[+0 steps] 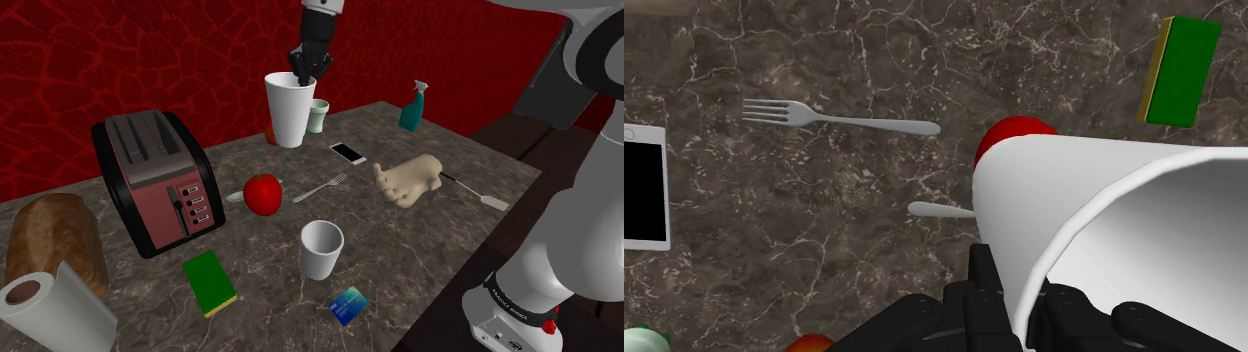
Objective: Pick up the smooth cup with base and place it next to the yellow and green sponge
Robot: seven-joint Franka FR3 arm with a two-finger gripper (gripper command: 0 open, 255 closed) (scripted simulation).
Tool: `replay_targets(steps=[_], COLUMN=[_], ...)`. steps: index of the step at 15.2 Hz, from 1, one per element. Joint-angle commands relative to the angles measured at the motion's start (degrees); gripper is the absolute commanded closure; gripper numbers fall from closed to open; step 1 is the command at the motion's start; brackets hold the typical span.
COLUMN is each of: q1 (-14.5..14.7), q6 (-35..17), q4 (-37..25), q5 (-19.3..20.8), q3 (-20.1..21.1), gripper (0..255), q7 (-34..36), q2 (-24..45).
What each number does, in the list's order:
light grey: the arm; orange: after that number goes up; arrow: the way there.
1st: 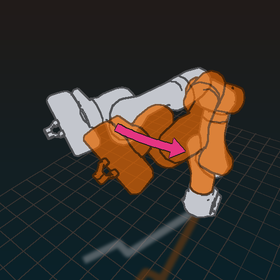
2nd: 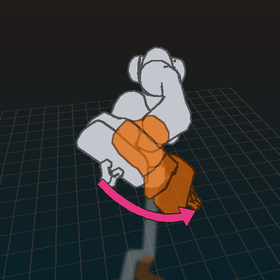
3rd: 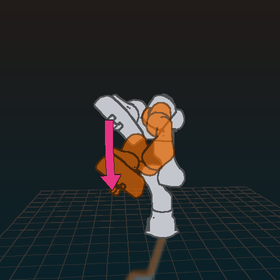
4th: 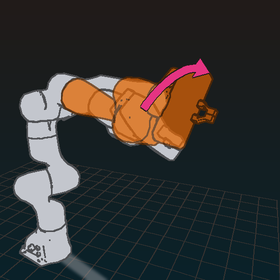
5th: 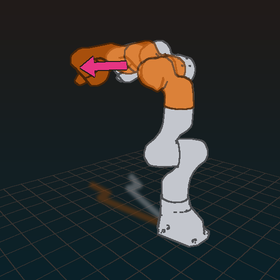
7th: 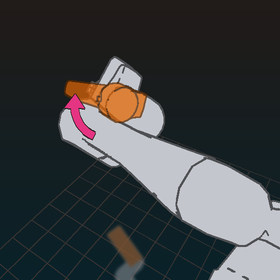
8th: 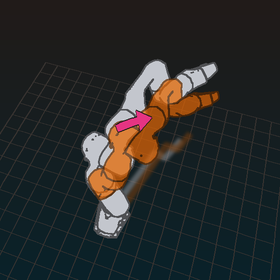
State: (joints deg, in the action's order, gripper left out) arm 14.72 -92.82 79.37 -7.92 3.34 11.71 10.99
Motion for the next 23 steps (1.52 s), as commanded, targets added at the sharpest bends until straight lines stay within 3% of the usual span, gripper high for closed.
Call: replay_targets(steps=[1,14,23], q1=[1.7,11.2,11.1], q6=[-1.3,-4.9,-12.1], q4=[2.2,6.6,14.8], q5=[0.2,2.0,1.6], q3=[1.1,8.0,8.0], gripper=[255,255,255], q7=[2.7,18.9,18.0], q2=[-1.3,-4.3,-5.3])
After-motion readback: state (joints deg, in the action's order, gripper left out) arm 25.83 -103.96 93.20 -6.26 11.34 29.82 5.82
